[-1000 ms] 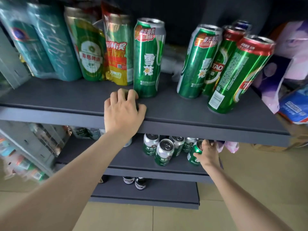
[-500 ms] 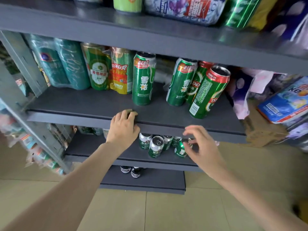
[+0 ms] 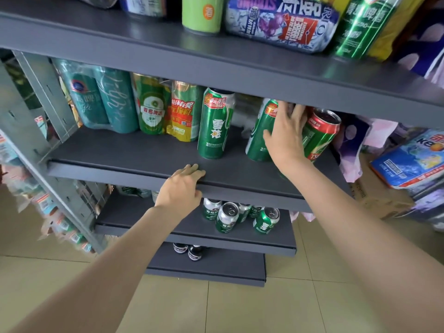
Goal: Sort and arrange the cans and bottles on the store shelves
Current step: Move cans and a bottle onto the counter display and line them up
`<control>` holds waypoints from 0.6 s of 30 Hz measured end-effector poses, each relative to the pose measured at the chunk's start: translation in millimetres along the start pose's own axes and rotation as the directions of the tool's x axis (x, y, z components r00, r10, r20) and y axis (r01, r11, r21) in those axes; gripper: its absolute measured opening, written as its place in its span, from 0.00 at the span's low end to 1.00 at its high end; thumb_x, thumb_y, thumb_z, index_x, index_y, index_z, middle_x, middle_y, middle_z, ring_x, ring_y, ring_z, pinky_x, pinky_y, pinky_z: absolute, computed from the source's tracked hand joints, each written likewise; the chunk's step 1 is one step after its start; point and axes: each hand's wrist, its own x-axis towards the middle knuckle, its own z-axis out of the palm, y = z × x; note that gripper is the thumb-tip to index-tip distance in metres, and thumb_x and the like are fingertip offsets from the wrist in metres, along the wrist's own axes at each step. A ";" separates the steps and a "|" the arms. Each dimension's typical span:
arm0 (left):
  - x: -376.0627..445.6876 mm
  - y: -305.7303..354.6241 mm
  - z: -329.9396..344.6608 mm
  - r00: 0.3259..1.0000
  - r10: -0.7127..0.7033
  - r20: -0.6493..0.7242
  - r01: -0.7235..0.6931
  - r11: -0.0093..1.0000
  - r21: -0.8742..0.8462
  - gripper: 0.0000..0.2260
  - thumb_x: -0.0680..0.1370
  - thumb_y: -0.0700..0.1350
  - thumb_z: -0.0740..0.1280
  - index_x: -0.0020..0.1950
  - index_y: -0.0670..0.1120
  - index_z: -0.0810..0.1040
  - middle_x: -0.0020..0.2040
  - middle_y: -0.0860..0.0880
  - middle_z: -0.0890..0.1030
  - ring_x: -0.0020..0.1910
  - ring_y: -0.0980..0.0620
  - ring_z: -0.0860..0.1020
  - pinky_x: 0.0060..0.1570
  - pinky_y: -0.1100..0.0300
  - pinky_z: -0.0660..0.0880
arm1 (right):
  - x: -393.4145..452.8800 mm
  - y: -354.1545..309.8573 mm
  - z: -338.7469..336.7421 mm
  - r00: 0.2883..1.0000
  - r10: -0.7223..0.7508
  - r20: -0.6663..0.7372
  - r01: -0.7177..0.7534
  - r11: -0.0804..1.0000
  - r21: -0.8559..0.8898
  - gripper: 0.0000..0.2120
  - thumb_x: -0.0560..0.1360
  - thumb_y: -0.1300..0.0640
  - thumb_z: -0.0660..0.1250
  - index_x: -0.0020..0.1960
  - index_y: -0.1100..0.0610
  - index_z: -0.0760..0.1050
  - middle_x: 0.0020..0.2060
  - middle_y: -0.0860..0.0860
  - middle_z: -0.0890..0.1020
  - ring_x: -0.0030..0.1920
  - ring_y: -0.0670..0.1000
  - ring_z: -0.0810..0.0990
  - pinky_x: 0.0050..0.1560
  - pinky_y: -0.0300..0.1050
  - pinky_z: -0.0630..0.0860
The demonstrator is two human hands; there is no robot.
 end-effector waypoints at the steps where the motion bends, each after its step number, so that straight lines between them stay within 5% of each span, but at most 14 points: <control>1: -0.9 -0.2 1.3 1.000 -0.004 -0.007 0.004 1.000 -0.007 0.24 0.77 0.39 0.59 0.73 0.47 0.63 0.75 0.49 0.60 0.74 0.52 0.56 0.69 0.62 0.55 | 1.1 -1.5 1.5 1.000 0.021 -0.006 -0.021 1.000 0.019 0.35 0.71 0.70 0.66 0.73 0.59 0.55 0.72 0.62 0.52 0.71 0.67 0.56 0.71 0.54 0.59; 5: -1.2 -0.1 3.8 1.000 -0.012 -0.026 0.011 0.999 -0.035 0.24 0.77 0.38 0.59 0.73 0.47 0.64 0.75 0.49 0.61 0.75 0.52 0.56 0.69 0.61 0.56 | -0.8 -14.5 13.6 0.997 0.052 -0.065 -0.048 0.997 0.063 0.35 0.69 0.70 0.69 0.72 0.59 0.57 0.72 0.61 0.54 0.67 0.65 0.64 0.65 0.52 0.66; 10: -0.9 -1.1 8.3 0.997 0.000 -0.071 -0.005 0.998 -0.060 0.24 0.76 0.37 0.60 0.72 0.47 0.65 0.74 0.49 0.62 0.74 0.52 0.57 0.69 0.62 0.56 | -2.4 -21.0 20.4 0.960 0.131 -0.246 -0.102 0.987 0.126 0.23 0.70 0.61 0.72 0.62 0.59 0.68 0.66 0.61 0.63 0.59 0.63 0.70 0.58 0.57 0.70; 14: -1.2 -1.4 9.4 0.997 0.013 -0.079 -0.017 0.999 -0.047 0.24 0.76 0.37 0.60 0.72 0.47 0.65 0.74 0.49 0.62 0.74 0.52 0.56 0.70 0.63 0.53 | -6.4 -30.2 24.7 0.946 0.176 -0.274 -0.082 0.942 0.324 0.21 0.70 0.64 0.71 0.59 0.60 0.68 0.61 0.60 0.65 0.57 0.62 0.70 0.57 0.58 0.70; 18: -2.8 0.6 8.2 0.999 0.001 -0.053 -0.002 1.000 -0.028 0.25 0.77 0.38 0.59 0.74 0.47 0.61 0.75 0.48 0.59 0.75 0.52 0.54 0.71 0.63 0.48 | -6.0 -36.0 30.6 0.963 0.122 -0.240 -0.040 0.946 0.321 0.22 0.70 0.64 0.71 0.60 0.59 0.67 0.63 0.59 0.66 0.61 0.63 0.71 0.59 0.60 0.71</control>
